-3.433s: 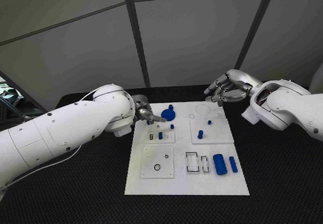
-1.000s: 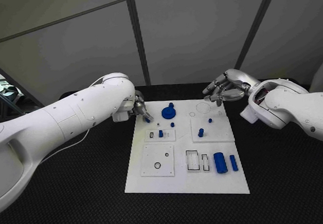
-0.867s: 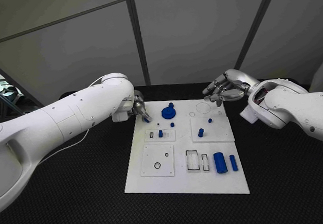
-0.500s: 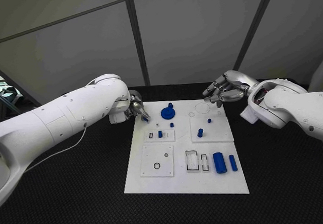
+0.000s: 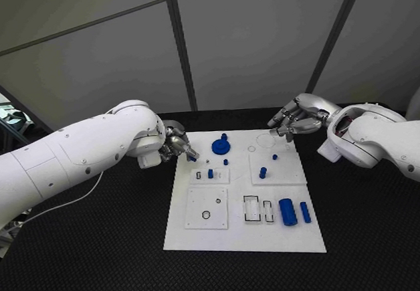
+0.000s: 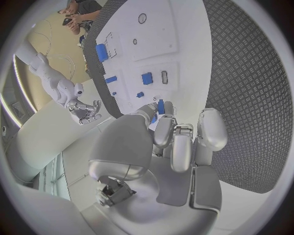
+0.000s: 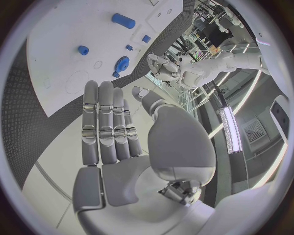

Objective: Assemble the parts on the task board

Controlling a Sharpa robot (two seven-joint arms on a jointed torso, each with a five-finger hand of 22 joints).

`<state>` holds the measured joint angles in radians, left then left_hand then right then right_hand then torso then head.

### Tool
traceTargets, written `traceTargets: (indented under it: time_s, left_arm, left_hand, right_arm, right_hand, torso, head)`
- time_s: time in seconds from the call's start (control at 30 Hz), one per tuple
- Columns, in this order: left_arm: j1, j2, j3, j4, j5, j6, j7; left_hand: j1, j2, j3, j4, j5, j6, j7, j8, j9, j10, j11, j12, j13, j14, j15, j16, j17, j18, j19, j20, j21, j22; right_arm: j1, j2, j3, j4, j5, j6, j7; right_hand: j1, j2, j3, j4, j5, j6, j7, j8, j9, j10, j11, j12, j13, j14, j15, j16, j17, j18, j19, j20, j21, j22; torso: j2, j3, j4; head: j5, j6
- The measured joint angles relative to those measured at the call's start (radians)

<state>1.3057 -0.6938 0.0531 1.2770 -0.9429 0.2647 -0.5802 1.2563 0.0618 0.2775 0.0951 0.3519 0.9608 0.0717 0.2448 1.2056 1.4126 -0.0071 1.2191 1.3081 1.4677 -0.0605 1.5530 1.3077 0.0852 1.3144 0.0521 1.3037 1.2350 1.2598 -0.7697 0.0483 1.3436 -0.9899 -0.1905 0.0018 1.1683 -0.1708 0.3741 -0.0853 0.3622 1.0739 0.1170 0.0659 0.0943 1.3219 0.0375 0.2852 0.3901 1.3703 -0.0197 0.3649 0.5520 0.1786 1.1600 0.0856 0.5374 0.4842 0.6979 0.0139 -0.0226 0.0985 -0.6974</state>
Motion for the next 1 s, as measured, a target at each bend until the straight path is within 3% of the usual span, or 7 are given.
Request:
traceTargets:
  time_s: [0.17,0.2,0.4,0.73,1.0]
  left_arm:
    - [-0.013,-0.025,-0.008,0.058,-0.002,-0.040,-0.010]
    - [-0.015,-0.028,-0.011,0.068,-0.005,-0.048,-0.012]
    - [-0.032,-0.042,-0.022,0.109,-0.033,-0.101,-0.022]
    - [-0.060,-0.046,-0.029,0.139,-0.080,-0.151,-0.039]
    - [-0.065,-0.038,-0.032,0.144,-0.126,-0.162,-0.049]
  left_hand:
    - [-0.007,-0.007,0.003,-0.003,0.000,0.002,-0.002,0.000,0.003,0.000,0.000,-0.007,0.000,0.000,0.000,0.000,0.000,0.000,0.000,0.000,0.000,0.000]
    - [-0.012,-0.012,0.021,-0.021,0.000,0.002,-0.002,0.000,0.004,0.000,0.000,-0.007,-0.001,0.000,0.000,0.000,0.000,0.000,0.000,0.000,0.000,0.000]
    - [-0.035,-0.014,0.038,-0.037,0.000,0.003,-0.003,0.013,0.011,0.002,-0.002,-0.007,-0.001,0.000,0.000,0.007,0.000,0.000,0.004,-0.004,0.000,0.006]
    - [-0.045,-0.016,0.045,-0.036,0.004,0.004,-0.004,0.023,0.016,0.005,-0.005,-0.007,-0.001,-0.003,-0.003,0.008,0.000,0.000,0.008,-0.007,0.000,0.009]
    - [-0.062,-0.025,0.062,-0.054,0.004,0.004,-0.004,0.032,0.023,0.012,-0.009,0.003,-0.001,-0.001,-0.005,0.015,0.000,0.000,0.017,-0.009,0.008,0.021]
  right_arm:
    - [0.000,0.001,0.000,-0.001,0.000,0.003,-0.002]
    - [0.000,0.001,0.000,-0.002,0.000,0.004,-0.002]
    - [0.000,0.003,-0.001,-0.002,0.000,0.006,-0.003]
    - [0.000,0.002,-0.001,-0.001,0.000,0.007,-0.004]
    - [0.000,0.002,-0.002,0.002,-0.001,0.007,-0.004]
  right_hand:
    - [0.000,0.000,0.000,0.000,0.000,0.000,0.000,0.000,0.000,0.000,0.000,0.000,0.000,0.000,0.000,0.000,0.000,0.000,0.000,0.000,0.000,0.000]
    - [0.000,0.000,0.000,0.000,0.000,0.000,0.000,0.000,0.000,0.000,0.000,0.000,0.000,0.000,0.000,0.000,0.000,0.000,0.000,0.000,0.000,-0.001]
    - [0.000,0.000,0.000,0.000,0.000,0.000,0.000,0.000,0.000,0.000,0.000,0.000,0.000,0.000,0.000,0.000,0.001,0.000,0.000,0.000,0.000,-0.001]
    - [-0.005,0.005,0.003,0.003,0.000,0.000,0.000,0.000,0.000,0.000,0.000,0.000,0.000,0.000,0.000,0.000,0.001,0.000,0.000,0.000,0.000,-0.001]
    - [-0.005,0.005,0.003,0.003,0.000,0.000,0.000,0.000,-0.001,-0.004,0.004,0.000,0.000,0.000,0.000,-0.005,0.002,0.000,0.000,0.000,0.000,-0.002]
  torso:
    - [-0.001,0.0000,0.0000]
    - [-0.001,0.0000,0.0000]
    - [-0.002,-0.0003,0.0000]
    - [0.000,-0.0002,0.0000]
    - [0.000,0.0005,-0.0009]
  head:
    - [0.005,-0.001]
    - [0.005,-0.002]
    - [0.007,-0.004]
    - [0.006,-0.007]
    - [0.007,-0.010]
